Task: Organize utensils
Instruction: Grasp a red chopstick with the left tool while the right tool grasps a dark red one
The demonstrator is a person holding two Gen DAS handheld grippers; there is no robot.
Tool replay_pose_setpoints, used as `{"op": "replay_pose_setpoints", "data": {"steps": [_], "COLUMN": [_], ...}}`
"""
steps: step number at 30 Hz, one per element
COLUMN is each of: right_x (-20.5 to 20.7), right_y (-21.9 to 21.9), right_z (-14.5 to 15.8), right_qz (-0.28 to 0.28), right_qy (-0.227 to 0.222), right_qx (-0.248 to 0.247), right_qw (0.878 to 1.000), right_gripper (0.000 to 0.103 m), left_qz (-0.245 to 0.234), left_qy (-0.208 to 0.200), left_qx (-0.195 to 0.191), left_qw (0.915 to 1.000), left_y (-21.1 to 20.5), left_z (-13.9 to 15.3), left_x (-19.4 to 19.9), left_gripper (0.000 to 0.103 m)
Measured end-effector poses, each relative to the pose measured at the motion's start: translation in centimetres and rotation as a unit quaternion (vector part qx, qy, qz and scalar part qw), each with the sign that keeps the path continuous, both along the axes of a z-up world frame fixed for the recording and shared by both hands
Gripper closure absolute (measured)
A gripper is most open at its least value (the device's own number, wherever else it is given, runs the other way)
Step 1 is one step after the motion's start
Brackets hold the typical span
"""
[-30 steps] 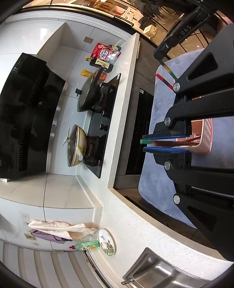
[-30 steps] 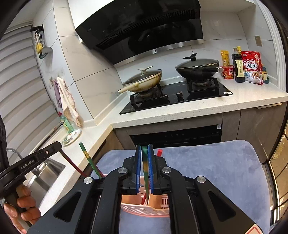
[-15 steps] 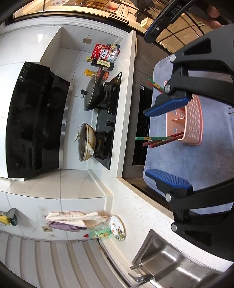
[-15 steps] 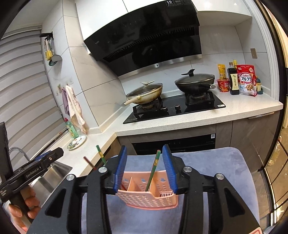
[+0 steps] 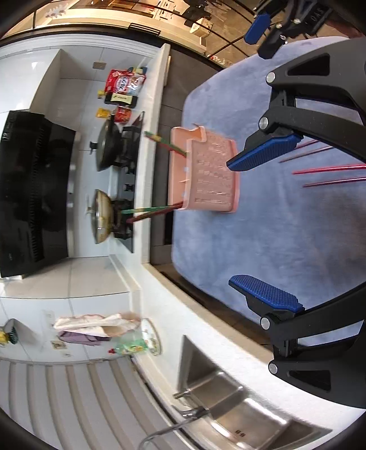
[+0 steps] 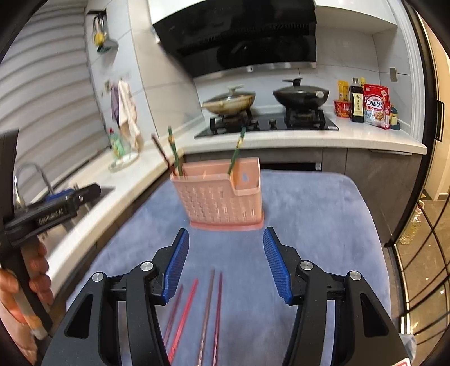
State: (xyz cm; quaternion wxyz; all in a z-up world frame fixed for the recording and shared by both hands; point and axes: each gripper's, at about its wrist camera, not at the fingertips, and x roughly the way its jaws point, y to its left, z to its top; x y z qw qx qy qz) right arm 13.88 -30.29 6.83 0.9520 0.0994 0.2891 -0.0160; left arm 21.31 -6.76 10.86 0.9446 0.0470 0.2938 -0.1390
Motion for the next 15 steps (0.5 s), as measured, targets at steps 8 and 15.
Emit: {"op": "replay_pose_setpoints", "data": {"steps": [8, 15], "right_x": [-4.8, -7.1], "right_y": [3.5, 4.4], "right_z": [-8.6, -12.6], "right_qz": [0.021, 0.014], "right_qy": [0.088, 0.122], "right_qx": [-0.015, -0.003], "right_qw": [0.996, 0.992], "right_gripper": [0.049, 0.055], "left_qz": [-0.001, 0.004], "left_qy": [0.067, 0.119], "left_qx": [0.01, 0.013], "left_qw": [0.9977, 0.9928], "left_y": [2.0, 3.4], "left_z": [-7.3, -11.3], "left_x": [-4.8, -7.7], "left_gripper": [0.031, 0.031]}}
